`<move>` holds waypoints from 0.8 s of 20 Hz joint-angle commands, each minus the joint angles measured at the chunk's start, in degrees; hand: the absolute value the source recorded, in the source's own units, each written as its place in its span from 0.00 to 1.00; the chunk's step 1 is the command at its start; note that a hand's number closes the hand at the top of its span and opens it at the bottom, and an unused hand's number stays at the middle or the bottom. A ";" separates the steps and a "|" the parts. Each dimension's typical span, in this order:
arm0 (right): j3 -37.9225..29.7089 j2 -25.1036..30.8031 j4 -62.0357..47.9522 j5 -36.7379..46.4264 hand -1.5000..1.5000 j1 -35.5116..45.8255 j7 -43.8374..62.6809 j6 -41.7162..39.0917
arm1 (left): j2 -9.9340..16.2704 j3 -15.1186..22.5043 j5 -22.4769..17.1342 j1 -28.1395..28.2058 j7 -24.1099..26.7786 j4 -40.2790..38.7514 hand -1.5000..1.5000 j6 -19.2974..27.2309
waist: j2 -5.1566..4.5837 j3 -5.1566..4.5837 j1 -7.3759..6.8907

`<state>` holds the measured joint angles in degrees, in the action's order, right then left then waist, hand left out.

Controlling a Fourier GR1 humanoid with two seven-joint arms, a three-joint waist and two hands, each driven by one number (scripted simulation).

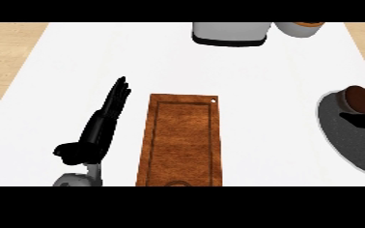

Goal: Pick the cupcake from the cutting board and place it in the pan

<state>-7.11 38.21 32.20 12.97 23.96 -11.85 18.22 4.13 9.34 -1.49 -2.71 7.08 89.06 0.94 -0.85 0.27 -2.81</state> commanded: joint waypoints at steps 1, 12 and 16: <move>-1.41 -2.84 -10.51 0.02 0.00 7.40 -6.38 -1.61 | -1.07 -0.79 -0.11 -1.54 0.82 -3.29 0.50 0.29 | 0.07 -0.06 0.72; -17.57 1.08 -10.03 -16.20 0.00 2.77 -21.96 -10.96 | 1.59 -2.20 -0.63 2.15 -2.22 3.24 0.50 -0.42 | 0.74 -0.18 2.42; -20.14 2.02 -10.66 -20.27 0.00 -3.99 -26.29 -22.55 | 0.01 -1.83 0.17 1.13 -1.72 1.63 0.50 0.84 | 0.97 -0.23 3.50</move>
<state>-24.58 39.79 21.40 -3.38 25.80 -34.15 4.29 3.94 7.96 -1.32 -2.28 5.19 90.62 1.78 -0.19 0.09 -0.34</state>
